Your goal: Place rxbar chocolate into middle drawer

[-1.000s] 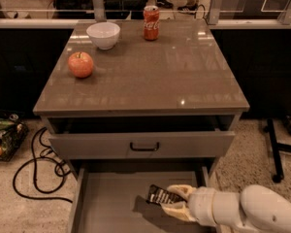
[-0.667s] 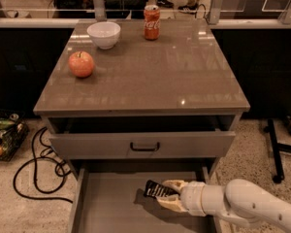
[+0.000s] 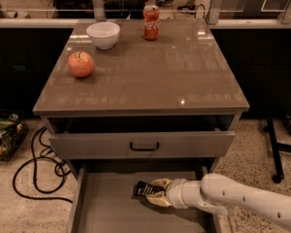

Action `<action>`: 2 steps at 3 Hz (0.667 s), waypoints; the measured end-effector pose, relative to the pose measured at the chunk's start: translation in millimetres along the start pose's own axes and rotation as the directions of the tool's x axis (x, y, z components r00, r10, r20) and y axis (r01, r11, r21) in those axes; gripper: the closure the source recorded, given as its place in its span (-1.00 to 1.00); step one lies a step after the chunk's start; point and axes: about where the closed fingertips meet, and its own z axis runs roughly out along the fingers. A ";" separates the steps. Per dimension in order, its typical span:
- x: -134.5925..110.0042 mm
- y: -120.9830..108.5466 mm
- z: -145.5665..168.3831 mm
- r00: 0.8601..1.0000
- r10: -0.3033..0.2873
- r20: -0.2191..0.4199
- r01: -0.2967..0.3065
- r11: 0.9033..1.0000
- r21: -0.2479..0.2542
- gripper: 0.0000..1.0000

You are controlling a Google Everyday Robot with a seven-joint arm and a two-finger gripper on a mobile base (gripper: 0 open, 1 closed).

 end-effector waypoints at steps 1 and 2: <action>8.8 2.3 20.3 1.000 -0.004 -0.029 0.003 1.000 -0.024 1.00; 12.7 6.8 35.3 1.000 0.008 -0.030 -0.009 0.999 -0.051 1.00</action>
Offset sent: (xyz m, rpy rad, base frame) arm 0.0004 0.0343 -0.0442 -0.0015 0.0717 0.0525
